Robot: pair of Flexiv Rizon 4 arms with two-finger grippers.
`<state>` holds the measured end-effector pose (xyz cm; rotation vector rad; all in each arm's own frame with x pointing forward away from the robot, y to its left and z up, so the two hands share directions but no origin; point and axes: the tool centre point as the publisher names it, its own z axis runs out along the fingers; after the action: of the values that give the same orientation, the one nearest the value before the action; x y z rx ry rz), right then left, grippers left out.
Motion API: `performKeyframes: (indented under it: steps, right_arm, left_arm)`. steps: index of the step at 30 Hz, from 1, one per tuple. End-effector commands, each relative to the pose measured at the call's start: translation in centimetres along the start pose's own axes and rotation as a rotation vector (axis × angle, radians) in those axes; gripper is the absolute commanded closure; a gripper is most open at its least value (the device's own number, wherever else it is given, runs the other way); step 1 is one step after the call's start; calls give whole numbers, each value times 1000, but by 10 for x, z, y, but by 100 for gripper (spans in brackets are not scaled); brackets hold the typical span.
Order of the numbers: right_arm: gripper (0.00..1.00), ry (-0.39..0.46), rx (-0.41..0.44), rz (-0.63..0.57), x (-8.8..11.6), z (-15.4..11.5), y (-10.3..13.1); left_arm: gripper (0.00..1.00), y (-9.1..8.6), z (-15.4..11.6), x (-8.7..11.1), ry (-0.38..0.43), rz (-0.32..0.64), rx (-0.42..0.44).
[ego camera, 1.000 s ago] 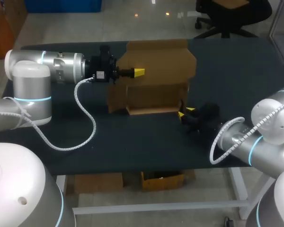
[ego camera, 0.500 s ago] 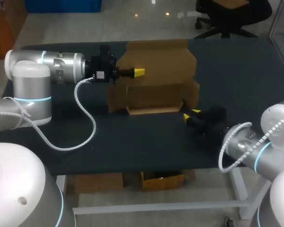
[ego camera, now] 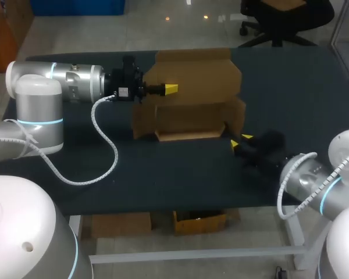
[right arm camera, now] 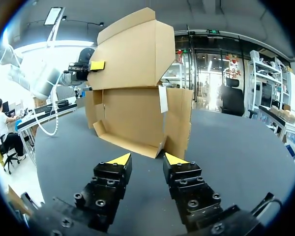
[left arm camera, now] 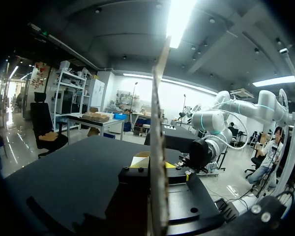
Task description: Assemble the packaging by folding the flat box into shape, placing the metal phone stand inside, and closing the box properly
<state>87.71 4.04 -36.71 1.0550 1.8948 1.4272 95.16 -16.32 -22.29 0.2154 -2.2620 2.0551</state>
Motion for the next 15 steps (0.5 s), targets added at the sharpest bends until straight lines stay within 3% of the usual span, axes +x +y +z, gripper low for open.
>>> performKeyframes:
  steps: [1,15]
  right_arm:
    - [60,33,-6,-2,-9,-10,1]
    - [56,70,-10,-32,-17,-26,6]
  left_arm:
    - [100,2,1,0,2,-1,-1]
    - [100,2,1,0,2,-1,-1]
